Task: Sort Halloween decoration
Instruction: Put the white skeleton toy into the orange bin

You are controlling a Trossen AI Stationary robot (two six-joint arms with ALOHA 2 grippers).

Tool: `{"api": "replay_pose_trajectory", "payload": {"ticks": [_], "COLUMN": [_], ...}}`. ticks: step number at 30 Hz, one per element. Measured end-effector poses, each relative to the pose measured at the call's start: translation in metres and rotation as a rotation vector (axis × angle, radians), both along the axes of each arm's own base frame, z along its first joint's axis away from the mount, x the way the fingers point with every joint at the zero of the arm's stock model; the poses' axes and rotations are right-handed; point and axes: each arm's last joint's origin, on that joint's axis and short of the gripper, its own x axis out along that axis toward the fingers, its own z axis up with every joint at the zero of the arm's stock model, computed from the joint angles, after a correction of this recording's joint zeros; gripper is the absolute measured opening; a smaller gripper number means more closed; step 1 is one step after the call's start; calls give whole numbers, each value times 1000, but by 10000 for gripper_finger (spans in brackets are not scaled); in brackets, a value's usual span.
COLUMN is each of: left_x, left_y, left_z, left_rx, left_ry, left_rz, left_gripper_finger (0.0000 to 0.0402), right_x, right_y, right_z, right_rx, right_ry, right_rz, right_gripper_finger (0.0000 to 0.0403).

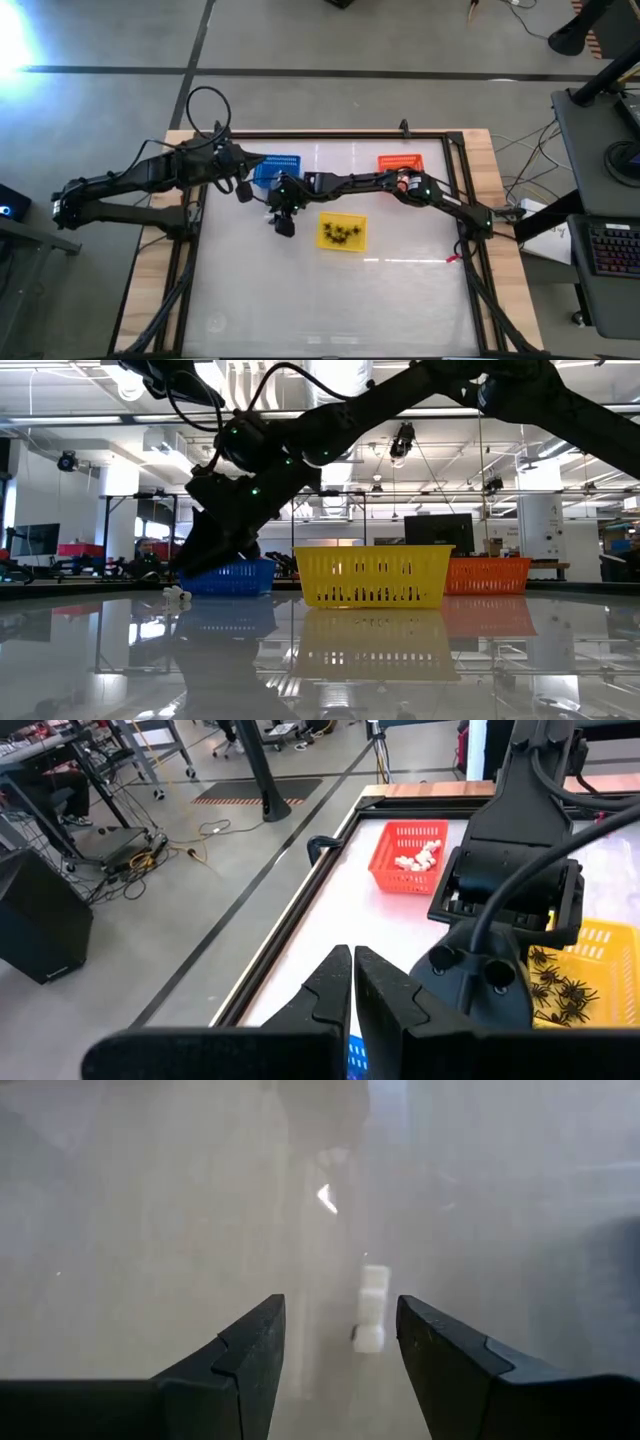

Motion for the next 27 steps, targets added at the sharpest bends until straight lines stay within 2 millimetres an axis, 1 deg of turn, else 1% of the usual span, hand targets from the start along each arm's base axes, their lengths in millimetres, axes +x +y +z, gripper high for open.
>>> {"api": "replay_pose_trajectory", "payload": {"ticks": [8,12,20,23,27], "left_x": [0,0,0,0,0], "left_y": [0,0,0,0,0], "left_z": [0,0,0,0,0], "left_rx": [-14,-15,-17,-16,-17], "left_ry": [-11,-12,-13,-12,-9], "left_rz": [6,6,6,6,6], "left_gripper_finger": [0,0,0,0,0], "right_x": [0,0,6,5,2], "right_y": [-2,-3,-5,-4,-1], "right_z": [-2,-3,3,2,-2], "right_rx": [0,-33,-68,-44,-15], "right_ry": [-4,0,-96,-70,-26], "right_rz": [-21,-59,-106,-119,-90], "right_gripper_finger": [185,185,185,185,185]}}
